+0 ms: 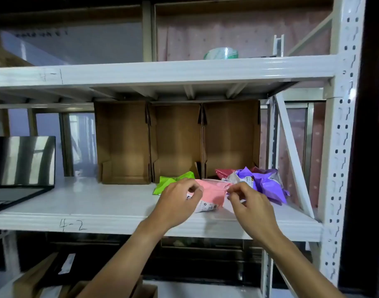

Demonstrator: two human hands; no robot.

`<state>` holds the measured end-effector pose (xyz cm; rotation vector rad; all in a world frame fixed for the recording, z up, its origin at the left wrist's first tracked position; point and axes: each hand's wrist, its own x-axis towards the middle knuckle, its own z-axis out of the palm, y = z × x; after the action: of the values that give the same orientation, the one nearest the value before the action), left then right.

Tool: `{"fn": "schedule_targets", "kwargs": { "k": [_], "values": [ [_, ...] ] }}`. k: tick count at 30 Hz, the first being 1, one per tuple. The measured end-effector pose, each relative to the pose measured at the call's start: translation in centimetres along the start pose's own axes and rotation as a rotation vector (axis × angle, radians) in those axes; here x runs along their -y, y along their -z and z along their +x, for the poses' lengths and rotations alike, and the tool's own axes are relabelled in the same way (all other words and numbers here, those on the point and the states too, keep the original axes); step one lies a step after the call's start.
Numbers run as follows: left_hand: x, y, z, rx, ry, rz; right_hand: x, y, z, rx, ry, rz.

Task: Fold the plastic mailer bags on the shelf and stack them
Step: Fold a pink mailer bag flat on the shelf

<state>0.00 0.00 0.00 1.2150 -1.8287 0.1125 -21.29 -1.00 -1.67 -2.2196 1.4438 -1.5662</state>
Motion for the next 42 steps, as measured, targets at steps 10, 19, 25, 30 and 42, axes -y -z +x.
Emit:
{"fn": "schedule_targets", "kwargs": {
  "k": [10, 19, 25, 30, 42],
  "values": [
    [5.1, -2.2, 2.2, 0.025, 0.05, 0.237, -1.6, -4.3, 4.2, 0.163, -0.046, -0.001],
    [7.5, -4.1, 2.6, -0.134, 0.088, 0.147, -3.8, -6.2, 4.2, 0.145, -0.09, 0.048],
    [8.1, -5.2, 2.9, -0.053, -0.01, 0.231, -3.1, -6.2, 4.5, 0.199, -0.015, 0.015],
    [8.4, -5.4, 2.6, 0.019, -0.031, 0.263, -3.9, -6.2, 5.0, 0.222, -0.048, 0.06],
    [8.4, -5.6, 2.8, -0.133, 0.136, 0.321, -6.2, -6.9, 6.5, 0.091, -0.333, 0.35]
  ]
}}
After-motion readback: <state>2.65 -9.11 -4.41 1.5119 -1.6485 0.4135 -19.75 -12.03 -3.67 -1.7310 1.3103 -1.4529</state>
